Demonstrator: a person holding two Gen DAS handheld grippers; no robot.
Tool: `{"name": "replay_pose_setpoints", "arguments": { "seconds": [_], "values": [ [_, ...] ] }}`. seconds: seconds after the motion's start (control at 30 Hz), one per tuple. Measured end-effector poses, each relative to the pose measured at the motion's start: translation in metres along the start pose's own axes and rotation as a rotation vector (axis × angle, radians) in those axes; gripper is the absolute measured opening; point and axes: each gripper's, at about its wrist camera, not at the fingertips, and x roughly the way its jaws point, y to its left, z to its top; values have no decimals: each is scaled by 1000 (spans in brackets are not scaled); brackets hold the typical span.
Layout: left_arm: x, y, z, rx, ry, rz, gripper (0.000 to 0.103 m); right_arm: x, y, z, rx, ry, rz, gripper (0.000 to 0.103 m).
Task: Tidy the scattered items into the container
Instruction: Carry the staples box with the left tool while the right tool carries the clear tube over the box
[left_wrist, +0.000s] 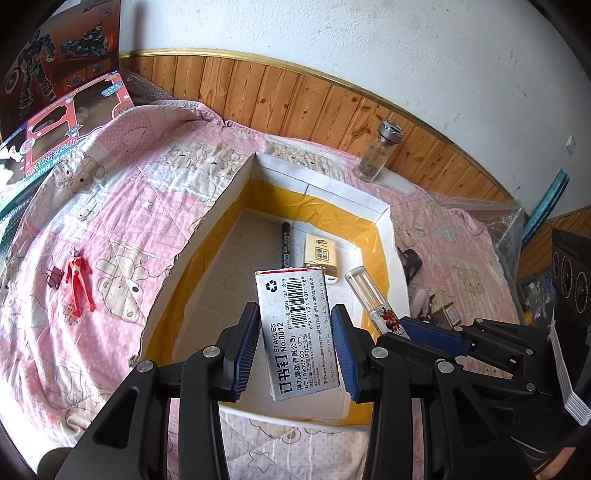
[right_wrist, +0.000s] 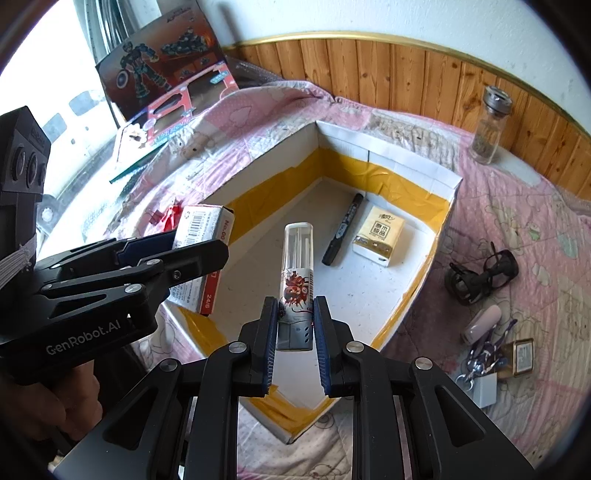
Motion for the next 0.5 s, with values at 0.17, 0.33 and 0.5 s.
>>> {"name": "replay_pose_setpoints", "arguments": {
  "seconds": [0.17, 0.33, 0.5],
  "values": [
    [11, 1, 7, 2, 25, 5, 41, 14, -6, 8, -1, 44, -6, 20],
    [26, 5, 15, 8, 61, 17, 41, 28, -10, 17, -1, 91, 12, 20],
    [42, 13, 24, -18, 117, 4, 41, 46, -18, 23, 18, 154, 38, 20]
  ]
}}
